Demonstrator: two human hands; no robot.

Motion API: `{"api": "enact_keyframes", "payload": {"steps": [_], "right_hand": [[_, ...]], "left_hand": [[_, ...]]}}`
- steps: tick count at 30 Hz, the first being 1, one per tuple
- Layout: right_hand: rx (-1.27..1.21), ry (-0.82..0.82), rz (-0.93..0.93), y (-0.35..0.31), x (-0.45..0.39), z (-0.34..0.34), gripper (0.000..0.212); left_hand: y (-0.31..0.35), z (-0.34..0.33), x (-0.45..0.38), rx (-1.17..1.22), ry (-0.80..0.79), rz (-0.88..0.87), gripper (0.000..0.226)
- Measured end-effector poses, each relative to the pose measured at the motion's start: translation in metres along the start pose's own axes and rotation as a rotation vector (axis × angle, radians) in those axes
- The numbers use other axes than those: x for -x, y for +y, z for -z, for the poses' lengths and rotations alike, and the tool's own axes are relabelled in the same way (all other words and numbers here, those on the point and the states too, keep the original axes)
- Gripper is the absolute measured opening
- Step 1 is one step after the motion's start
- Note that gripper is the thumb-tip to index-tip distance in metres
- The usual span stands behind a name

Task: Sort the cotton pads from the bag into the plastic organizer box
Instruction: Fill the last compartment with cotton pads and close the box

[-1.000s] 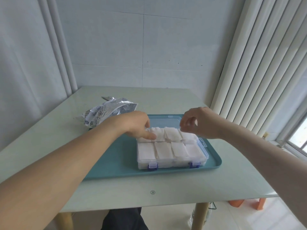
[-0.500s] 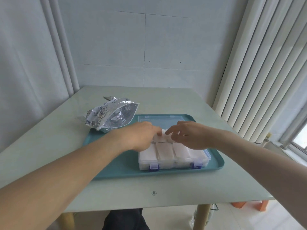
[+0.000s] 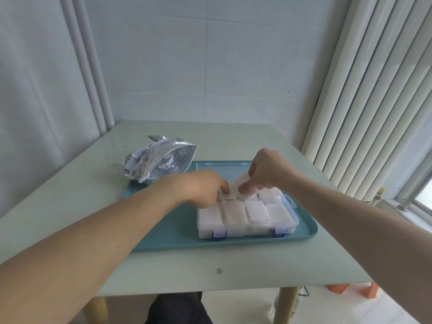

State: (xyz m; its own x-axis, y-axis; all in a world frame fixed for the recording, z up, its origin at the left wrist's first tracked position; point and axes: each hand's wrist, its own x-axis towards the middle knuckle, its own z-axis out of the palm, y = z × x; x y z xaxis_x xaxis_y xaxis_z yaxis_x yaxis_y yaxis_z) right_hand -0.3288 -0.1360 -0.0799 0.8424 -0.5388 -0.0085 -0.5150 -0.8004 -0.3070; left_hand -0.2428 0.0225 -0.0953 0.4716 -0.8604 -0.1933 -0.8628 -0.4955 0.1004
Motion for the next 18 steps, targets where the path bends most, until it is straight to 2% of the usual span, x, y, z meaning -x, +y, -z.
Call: {"api": "enact_keyframes", "payload": {"steps": [7,10,15,18], "right_hand": [[0.008,0.094,-0.007,0.002,-0.002,-0.007,0.036],[0.022,0.056,-0.020,0.001,-0.001,-0.011,0.036],[-0.083,0.036,-0.040,0.007,0.002,-0.002,0.026],[-0.349,-0.039,-0.091,0.013,0.009,0.009,0.027]], "left_hand": [[-0.001,0.002,0.000,0.035,-0.020,-0.003,0.043],[0.000,0.004,0.000,0.028,-0.036,0.000,0.042],[0.004,0.008,0.003,0.017,-0.057,0.004,0.041],[0.005,0.011,0.004,0.003,-0.066,0.002,0.040]]}}
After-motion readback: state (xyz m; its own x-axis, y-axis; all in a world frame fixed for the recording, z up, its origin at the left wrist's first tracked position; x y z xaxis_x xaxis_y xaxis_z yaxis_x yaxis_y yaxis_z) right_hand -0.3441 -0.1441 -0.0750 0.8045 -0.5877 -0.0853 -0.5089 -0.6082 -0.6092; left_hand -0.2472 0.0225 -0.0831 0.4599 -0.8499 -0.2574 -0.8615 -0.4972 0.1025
